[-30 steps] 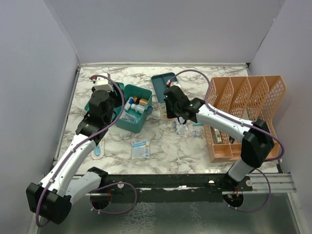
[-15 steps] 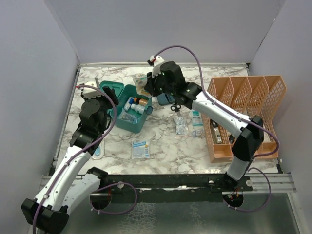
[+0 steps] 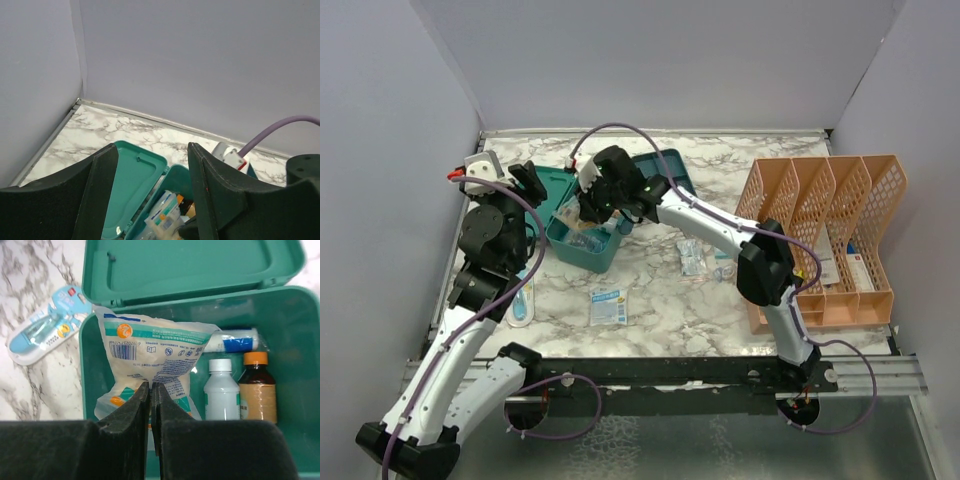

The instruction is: Organize the medicine kit

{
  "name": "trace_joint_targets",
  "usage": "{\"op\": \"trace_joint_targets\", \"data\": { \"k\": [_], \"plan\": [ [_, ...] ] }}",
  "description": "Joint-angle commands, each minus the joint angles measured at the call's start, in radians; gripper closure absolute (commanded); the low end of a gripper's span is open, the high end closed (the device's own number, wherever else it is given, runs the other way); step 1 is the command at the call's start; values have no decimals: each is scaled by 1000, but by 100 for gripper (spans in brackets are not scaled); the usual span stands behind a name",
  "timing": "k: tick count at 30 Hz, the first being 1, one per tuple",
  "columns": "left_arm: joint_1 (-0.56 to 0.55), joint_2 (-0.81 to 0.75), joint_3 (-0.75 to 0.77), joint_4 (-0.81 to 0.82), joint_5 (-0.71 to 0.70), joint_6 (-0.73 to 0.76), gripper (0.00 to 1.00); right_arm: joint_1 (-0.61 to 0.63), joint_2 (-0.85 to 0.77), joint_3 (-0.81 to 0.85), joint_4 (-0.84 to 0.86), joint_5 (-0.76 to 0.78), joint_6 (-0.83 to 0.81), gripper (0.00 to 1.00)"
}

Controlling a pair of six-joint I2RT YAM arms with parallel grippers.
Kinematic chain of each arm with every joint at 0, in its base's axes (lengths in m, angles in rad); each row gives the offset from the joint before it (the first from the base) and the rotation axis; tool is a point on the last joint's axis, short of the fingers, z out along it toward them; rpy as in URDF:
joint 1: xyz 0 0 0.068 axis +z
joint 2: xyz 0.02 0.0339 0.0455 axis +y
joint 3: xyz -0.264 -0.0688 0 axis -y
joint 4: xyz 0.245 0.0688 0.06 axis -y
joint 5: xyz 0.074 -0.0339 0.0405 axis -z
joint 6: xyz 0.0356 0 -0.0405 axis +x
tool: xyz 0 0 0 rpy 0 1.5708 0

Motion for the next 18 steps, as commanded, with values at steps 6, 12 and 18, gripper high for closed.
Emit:
{"op": "trace_joint_targets", "data": {
  "k": [6, 12, 18],
  "plan": [
    [2, 34, 15, 22, -11, 29, 38, 33, 86, 25, -57, 56, -161, 91],
    [0, 46, 18, 12, -8, 34, 38, 33, 115, 2, -23, 43, -250, 90],
    [1, 43, 22, 18, -28, 43, 38, 33, 154, 57, -41, 38, -219, 89]
  ]
}}
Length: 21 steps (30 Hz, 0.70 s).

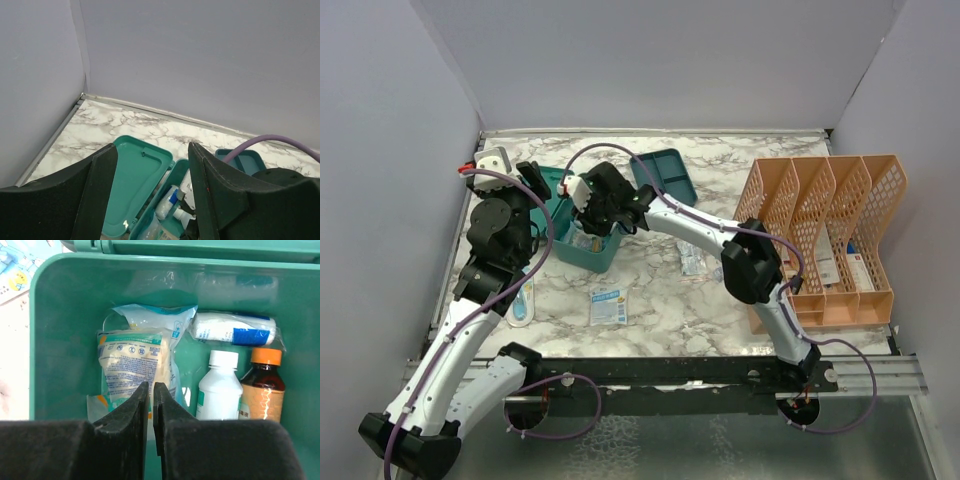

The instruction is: Organize the medicine kit

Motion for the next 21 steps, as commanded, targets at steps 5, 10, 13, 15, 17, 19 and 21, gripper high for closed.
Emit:
{"op": "trace_joint_targets", "data": {
  "k": [5, 10, 13, 15, 17, 19, 21],
  "plan": [
    [1, 16, 28, 13, -19, 14, 38, 5, 24, 61, 28, 23, 114, 73],
    [1, 26, 22, 3, -2, -3, 37, 3, 21, 106, -33, 15, 200, 68],
    [1, 33, 13, -23, 20, -35, 37, 3, 21, 122, -68, 51, 248, 67],
    [1, 41, 2, -51, 60, -58, 36, -3, 2, 114, -64, 85, 286, 67],
    [1, 50, -6, -87, 109, -81, 36, -16, -37, 74, -28, 126, 346, 67],
    [1, 62, -12, -125, 159, -96, 35, -29, -90, 13, 24, 166, 408, 67],
    [1, 80, -9, -172, 207, -111, 34, -42, -161, -70, 91, 194, 461, 67]
  ]
}}
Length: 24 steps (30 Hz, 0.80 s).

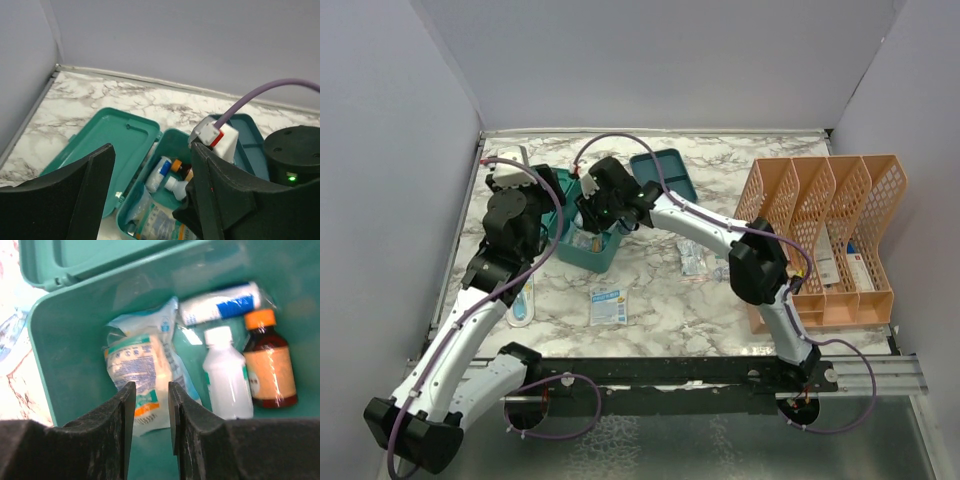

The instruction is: Organize the medicine kit

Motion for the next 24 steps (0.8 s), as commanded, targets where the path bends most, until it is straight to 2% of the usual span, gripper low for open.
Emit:
{"op": "trace_joint_targets", "data": {
  "k": [1, 5, 8, 12, 18, 24],
  "plan": [
    [0, 36, -6, -121, 147, -57, 34, -37, -191, -150, 132, 121, 178, 67],
    [0, 107, 14, -206, 224, -84, 31, -59, -305, -328, 237, 192, 247, 67],
    [2, 198, 51, -267, 293, -85, 34, -81, -381, -445, 283, 242, 316, 67],
    [5, 379, 140, -379, 342, -81, 50, -104, -466, -593, 338, 249, 369, 67],
    [11, 575, 278, -510, 398, -32, 68, -107, -501, -667, 324, 247, 391, 68],
    [12, 667, 346, -642, 497, 11, 76, -108, -523, -714, 313, 259, 399, 68]
  ]
}}
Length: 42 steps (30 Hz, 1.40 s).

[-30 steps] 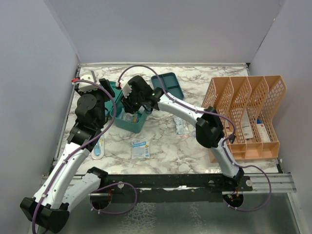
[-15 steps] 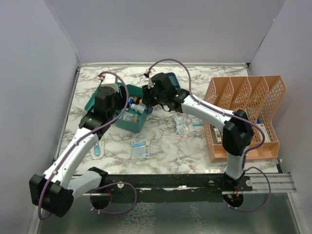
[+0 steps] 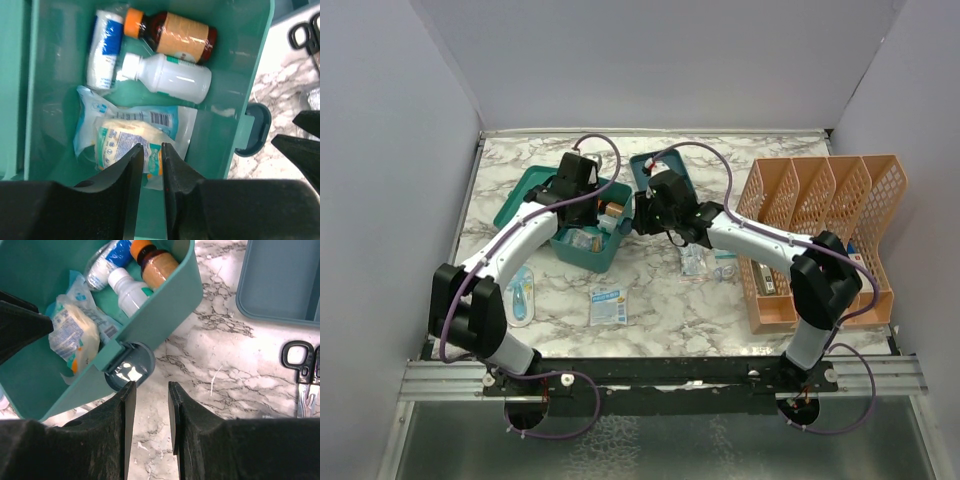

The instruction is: Organize the medicine kit

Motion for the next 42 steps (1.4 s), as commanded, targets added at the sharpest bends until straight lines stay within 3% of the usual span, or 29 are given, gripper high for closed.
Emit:
{"op": "trace_joint_targets", "data": {
  "k": [1, 6, 20, 24, 31, 39, 42],
  "plan": [
    [5, 41, 56, -145, 123, 38, 77, 3, -54, -26, 21, 39, 19, 68],
    [5, 94, 54, -243, 199, 42, 78, 2, -64, -57, 23, 61, 15, 68],
    [7, 265, 49, -206, -23, 42, 78, -4, -72, -86, 39, 63, 25, 68],
    [7, 214, 60, -195, -28, 42, 77, -28, -89, -68, 43, 59, 15, 67],
    [12, 78, 63, -195, 37, 25, 58, -81, -40, 17, 113, 6, 18, 58],
    [34, -33, 16, -188, -29, -53, 52, -89, 199, 274, 115, -60, -55, 52],
    [48, -89, -14, -181, -90, -115, 47, -89, 282, 389, 42, 2, -55, 52]
  ]
}}
